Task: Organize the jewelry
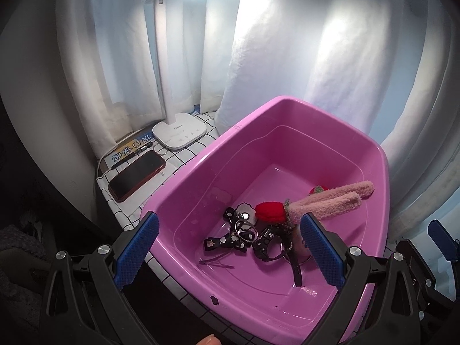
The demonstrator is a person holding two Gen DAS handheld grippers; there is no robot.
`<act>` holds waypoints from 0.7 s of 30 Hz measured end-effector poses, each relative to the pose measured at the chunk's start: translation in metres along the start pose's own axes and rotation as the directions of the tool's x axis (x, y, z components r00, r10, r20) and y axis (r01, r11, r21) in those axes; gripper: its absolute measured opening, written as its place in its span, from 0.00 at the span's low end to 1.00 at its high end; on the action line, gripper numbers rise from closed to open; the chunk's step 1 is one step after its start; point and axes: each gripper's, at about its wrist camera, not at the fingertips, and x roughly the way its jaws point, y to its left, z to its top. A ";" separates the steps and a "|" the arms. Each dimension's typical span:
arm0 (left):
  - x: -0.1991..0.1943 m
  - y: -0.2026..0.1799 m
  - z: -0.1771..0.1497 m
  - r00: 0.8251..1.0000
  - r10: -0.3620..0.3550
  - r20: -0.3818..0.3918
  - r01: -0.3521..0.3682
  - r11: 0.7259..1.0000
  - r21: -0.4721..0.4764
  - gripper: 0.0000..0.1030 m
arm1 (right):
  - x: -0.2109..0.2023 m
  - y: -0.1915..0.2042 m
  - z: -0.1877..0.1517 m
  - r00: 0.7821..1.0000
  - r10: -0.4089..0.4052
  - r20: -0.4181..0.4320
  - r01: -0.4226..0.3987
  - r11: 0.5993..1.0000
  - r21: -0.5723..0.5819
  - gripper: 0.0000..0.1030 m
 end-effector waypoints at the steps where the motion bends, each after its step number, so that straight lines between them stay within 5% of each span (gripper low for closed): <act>1: -0.001 0.001 0.000 1.000 0.006 0.002 -0.006 1.000 0.000 0.94 | 0.000 0.000 0.000 1.000 0.001 -0.001 -0.001 1.000 0.001 0.66; 21: -0.005 0.004 0.001 0.996 0.086 0.009 -0.086 0.996 0.020 0.94 | -0.005 0.000 -0.003 1.000 -0.003 -0.009 0.003 1.000 -0.006 0.66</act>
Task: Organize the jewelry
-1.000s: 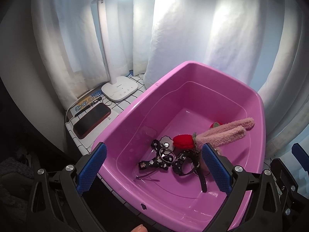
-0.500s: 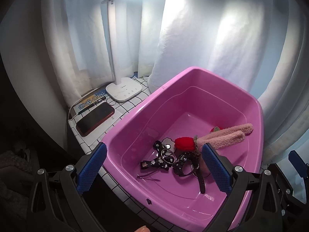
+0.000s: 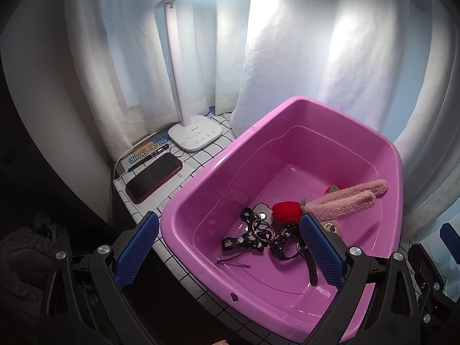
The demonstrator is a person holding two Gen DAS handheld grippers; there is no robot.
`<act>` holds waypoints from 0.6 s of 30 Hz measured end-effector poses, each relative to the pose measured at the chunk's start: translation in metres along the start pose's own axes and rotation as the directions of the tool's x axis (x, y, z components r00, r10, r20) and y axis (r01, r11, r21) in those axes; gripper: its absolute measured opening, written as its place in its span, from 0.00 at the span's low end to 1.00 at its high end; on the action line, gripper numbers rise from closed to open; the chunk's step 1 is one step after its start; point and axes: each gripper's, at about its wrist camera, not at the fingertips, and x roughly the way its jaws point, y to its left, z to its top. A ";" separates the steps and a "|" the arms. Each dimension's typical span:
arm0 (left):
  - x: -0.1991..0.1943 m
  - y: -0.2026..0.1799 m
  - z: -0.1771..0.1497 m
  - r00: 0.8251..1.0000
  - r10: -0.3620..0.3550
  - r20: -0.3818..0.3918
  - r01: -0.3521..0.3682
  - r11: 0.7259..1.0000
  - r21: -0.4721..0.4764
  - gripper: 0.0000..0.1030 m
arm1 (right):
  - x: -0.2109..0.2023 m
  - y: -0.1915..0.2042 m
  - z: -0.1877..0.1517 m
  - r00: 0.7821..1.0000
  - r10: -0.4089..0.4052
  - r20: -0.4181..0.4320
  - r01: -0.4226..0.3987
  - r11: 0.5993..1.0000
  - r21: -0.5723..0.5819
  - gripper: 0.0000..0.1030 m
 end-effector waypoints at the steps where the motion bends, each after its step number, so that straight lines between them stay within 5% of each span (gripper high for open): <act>1: -0.001 0.001 0.000 1.000 0.003 0.002 -0.003 1.000 -0.001 0.94 | 0.000 0.000 0.000 1.000 0.000 0.001 0.000 1.000 0.001 0.66; 18: -0.002 0.001 0.001 1.000 0.018 -0.003 -0.018 1.000 0.002 0.94 | 0.001 0.002 0.001 1.000 -0.007 -0.005 0.007 1.000 -0.001 0.66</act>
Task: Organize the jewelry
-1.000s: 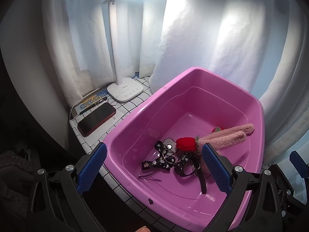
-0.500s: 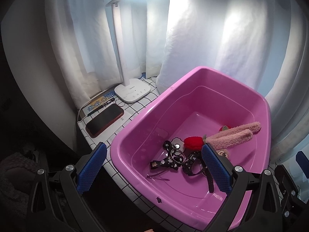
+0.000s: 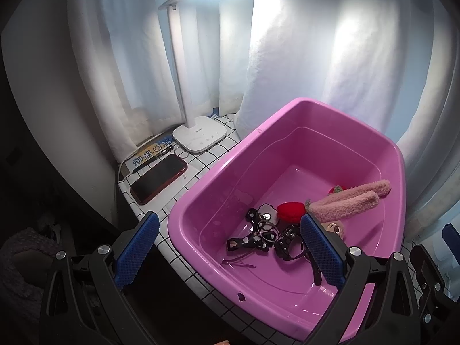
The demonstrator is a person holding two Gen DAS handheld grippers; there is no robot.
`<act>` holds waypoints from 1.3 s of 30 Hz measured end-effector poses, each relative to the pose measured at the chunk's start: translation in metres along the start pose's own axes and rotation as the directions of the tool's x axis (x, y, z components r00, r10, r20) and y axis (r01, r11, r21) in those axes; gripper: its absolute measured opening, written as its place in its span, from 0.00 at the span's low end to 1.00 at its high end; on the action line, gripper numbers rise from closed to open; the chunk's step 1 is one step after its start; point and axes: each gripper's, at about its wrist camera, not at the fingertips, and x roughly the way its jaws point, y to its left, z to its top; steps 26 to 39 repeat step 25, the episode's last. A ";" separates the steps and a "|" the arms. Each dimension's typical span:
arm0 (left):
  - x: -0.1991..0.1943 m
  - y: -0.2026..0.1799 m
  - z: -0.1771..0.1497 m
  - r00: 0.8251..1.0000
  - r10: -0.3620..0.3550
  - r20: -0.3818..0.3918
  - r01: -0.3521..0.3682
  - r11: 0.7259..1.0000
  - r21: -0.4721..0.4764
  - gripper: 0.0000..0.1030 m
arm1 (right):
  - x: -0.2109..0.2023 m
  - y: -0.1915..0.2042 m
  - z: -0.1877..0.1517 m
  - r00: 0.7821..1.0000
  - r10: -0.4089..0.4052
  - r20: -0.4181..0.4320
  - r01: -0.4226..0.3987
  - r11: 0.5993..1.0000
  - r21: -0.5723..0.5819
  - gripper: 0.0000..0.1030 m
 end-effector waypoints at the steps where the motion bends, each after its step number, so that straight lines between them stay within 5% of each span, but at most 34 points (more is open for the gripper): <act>1: 0.001 0.000 0.000 1.000 -0.003 -0.003 0.003 1.000 -0.001 0.94 | 0.000 0.000 0.000 1.000 -0.001 0.000 0.001 1.000 -0.001 0.66; 39: 0.001 0.006 -0.002 1.000 -0.002 -0.010 0.002 1.000 -0.015 0.94 | -0.001 -0.001 -0.002 1.000 0.002 0.001 -0.002 1.000 -0.005 0.66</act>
